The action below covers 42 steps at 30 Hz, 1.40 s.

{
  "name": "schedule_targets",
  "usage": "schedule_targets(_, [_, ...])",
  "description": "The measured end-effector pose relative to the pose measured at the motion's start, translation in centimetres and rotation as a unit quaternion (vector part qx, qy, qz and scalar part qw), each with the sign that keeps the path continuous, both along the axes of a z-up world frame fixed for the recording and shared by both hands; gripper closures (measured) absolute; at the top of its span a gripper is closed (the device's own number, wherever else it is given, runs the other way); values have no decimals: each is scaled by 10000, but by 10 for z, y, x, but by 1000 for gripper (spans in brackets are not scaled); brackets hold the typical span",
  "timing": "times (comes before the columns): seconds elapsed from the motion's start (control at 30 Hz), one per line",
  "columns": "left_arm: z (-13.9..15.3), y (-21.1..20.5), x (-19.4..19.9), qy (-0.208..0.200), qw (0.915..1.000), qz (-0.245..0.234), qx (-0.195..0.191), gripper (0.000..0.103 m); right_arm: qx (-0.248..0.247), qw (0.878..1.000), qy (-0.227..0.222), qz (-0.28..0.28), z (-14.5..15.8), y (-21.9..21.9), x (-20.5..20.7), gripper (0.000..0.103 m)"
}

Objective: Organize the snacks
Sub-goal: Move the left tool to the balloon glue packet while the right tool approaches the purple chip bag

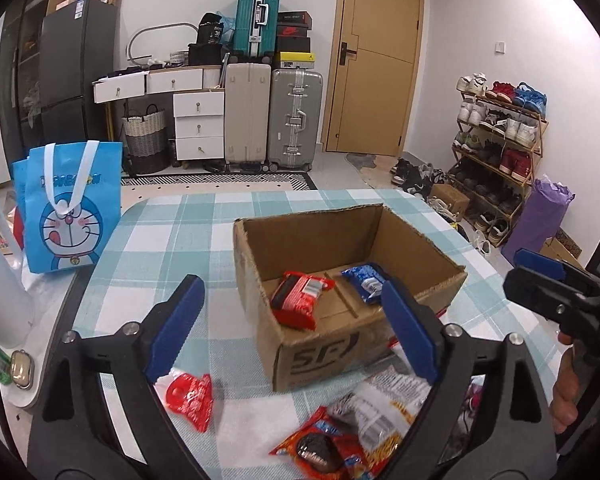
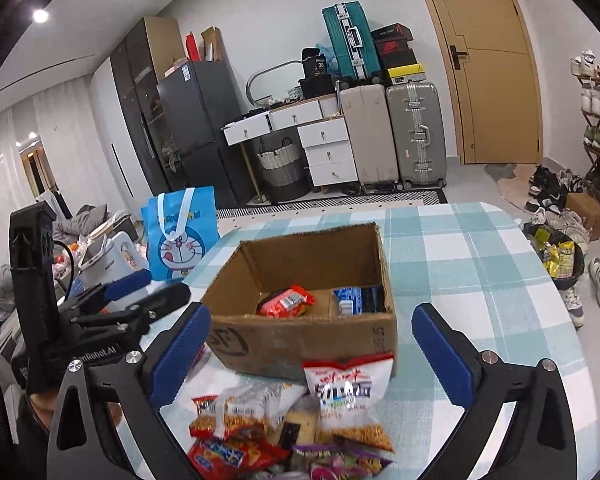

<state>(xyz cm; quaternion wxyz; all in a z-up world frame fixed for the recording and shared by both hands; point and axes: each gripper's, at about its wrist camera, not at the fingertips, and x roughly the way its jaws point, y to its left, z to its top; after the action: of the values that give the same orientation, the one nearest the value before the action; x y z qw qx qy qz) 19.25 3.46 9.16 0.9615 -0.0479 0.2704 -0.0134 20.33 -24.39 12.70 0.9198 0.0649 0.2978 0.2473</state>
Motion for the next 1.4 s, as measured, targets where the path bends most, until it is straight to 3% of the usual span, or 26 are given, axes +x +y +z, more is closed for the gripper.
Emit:
schedule_targets(0.03, [-1, 2, -6, -7, 10000, 19, 9, 0, -18, 10000, 3, 12, -1, -1, -5, 1])
schedule_targets(0.37, [-11, 22, -63, 23, 9999, 70, 101, 0, -276, 9994, 212, -35, -25, -8, -40, 1])
schedule_targets(0.7, [-25, 34, -82, 187, 9996, 120, 149, 0, -365, 9980, 518, -78, -45, -18, -57, 1])
schedule_targets(0.87, [-37, 39, -80, 356, 9986, 200, 350, 0, -402, 9974, 598, -50, -51, -17, -59, 1])
schedule_targets(1.27, [-73, 61, -56, 928, 9946, 310, 352, 0, -377, 9954, 878, -31, -66, -19, -53, 1])
schedule_targets(1.4, [-83, 71, -48, 1058, 9934, 413, 182, 0, -385, 9946, 960, -34, -72, -20, -50, 1])
